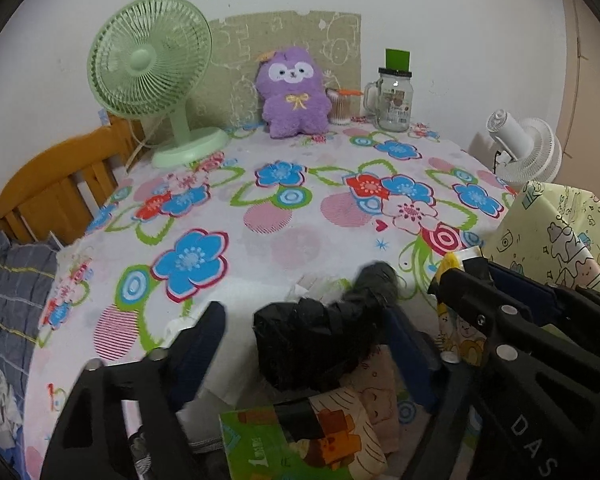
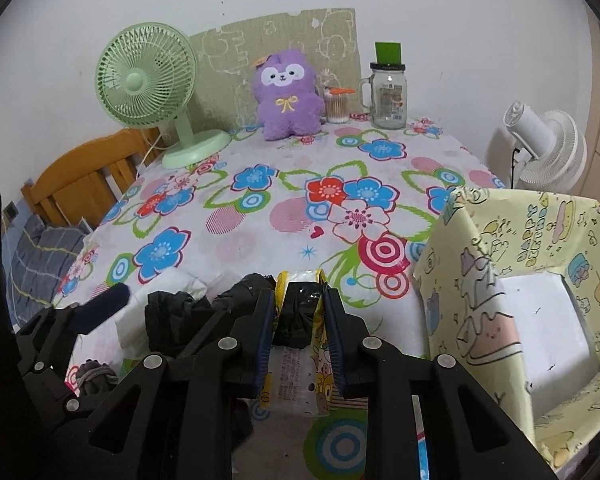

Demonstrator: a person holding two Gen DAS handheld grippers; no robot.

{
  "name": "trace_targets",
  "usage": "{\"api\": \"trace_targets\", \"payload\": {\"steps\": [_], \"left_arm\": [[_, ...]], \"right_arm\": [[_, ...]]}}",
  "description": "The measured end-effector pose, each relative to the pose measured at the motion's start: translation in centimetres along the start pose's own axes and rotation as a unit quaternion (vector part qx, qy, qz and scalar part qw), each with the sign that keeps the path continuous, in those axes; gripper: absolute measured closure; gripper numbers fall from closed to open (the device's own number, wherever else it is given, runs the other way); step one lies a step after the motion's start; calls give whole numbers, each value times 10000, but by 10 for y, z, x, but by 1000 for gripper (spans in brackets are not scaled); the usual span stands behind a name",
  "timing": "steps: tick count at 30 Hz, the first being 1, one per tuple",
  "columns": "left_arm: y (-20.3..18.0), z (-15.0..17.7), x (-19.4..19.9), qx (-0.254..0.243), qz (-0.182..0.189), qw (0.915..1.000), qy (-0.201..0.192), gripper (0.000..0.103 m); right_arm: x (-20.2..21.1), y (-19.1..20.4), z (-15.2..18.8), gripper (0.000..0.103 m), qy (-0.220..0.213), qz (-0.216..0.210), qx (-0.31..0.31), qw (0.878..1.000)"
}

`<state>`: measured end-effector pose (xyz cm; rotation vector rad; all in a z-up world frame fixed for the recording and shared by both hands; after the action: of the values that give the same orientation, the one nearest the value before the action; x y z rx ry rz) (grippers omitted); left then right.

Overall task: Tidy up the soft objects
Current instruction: 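Lift the black bag and snack packet and carry both toward the yellow fabric box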

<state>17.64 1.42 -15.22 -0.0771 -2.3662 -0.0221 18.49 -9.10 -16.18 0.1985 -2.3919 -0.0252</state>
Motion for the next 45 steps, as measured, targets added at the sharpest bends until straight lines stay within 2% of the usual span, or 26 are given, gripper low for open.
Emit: {"api": "trace_targets", "payload": {"steps": [3, 6, 7, 11, 30, 45], "left_arm": [[1, 3, -5, 33, 91, 9999, 108, 38], [0, 4, -5, 37, 155, 9998, 74, 44], [0, 4, -4, 40, 171, 9998, 56, 49], [-3, 4, -1, -6, 220, 9998, -1, 55], [-9, -8, 37, 79, 78, 9994, -326, 56], [-27, -19, 85, 11, 68, 9966, -818, 56]], "right_arm": [[-5, 1, 1, 75, 60, 2, 4, 10000], [-8, 1, 2, 75, 96, 4, 10, 10000], [-9, 1, 3, 75, 107, 2, 6, 9999], [-9, 1, 2, 75, 97, -2, 0, 10000], [27, 0, -12, 75, -294, 42, 66, 9995], [78, -6, -26, 75, -779, 181, 229, 9965]]}}
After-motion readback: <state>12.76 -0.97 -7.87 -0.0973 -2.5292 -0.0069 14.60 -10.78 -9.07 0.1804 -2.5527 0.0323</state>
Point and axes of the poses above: each gripper's, at about its wrist camera, not at the fingertips, and x roughly against the way its jaws point, y to its left, z to its underside, the point moved 5 cm from there along -x, roughly the way its jaws point, and after that the axes turned 3 degrees about x, right-handed, at the moved point
